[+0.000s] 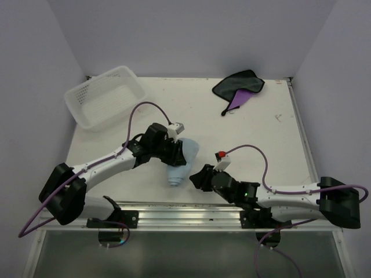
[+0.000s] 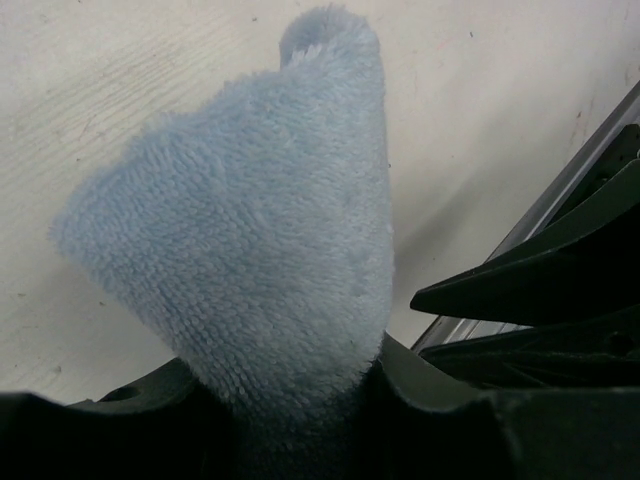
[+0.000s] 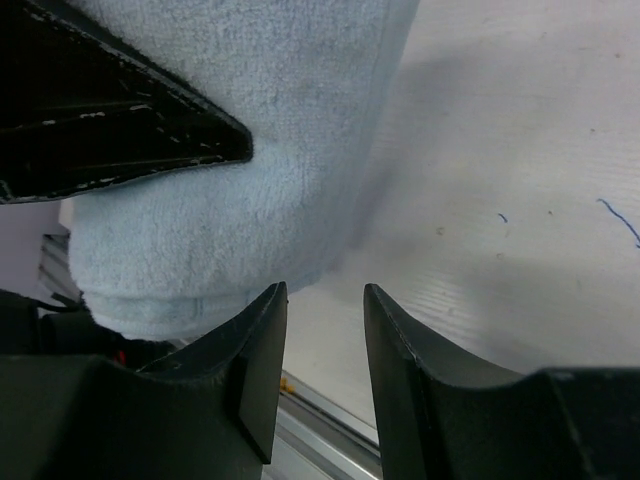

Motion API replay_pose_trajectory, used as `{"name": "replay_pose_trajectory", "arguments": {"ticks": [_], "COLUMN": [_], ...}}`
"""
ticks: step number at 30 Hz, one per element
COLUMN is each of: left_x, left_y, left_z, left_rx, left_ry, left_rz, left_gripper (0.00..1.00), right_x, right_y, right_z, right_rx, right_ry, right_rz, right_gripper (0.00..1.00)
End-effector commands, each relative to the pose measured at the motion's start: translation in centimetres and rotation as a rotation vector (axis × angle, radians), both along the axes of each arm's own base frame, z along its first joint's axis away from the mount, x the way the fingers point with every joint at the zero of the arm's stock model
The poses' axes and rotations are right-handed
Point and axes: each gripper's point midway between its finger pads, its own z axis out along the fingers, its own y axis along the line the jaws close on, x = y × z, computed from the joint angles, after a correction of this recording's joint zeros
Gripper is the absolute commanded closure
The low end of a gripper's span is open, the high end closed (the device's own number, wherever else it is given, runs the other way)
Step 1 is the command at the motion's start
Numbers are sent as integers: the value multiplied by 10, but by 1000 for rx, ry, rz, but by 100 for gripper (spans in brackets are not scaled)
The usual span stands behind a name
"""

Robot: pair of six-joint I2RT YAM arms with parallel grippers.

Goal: Roll the towels
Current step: Place the rolled towel into the container

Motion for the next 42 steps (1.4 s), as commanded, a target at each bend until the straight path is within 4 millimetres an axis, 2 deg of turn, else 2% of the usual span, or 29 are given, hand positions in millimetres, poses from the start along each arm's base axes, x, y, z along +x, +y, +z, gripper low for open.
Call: {"name": "replay_pose_trajectory", "arguments": {"ticks": [1,5,10,16,21,25,35,42], "left_x": [13,18,22,26,28,30,25,23], "left_y": [-11,-9,-14,-21,-27,-31,-36,-36], "left_z": [26,24,34,48,59,66,82,90], "left_rx": [-90,-68,-108,-161,-198,-222,-380,-440], "left_ry": [-71,-54,-56,-79,-89,-100,-101,-121], "left_rz": [23,61,84,93,84,78,89,90], "left_gripper": [100,100,100,100,100,100,100,100], "right_x": [2,3,3,0,1,0,3,8], "right_y": [19,28,46,69,75,81,77,63], "right_z": [41,54,51,62,51,60,60,53], "right_rx": [177,175,157,236,198,258,245,175], "right_ry": [-29,-49,-35,-50,-28,-46,-70,-72], "right_rz": [21,47,80,140,140,156,143,103], "right_gripper": [57,43,37,29,25,18,14,15]}}
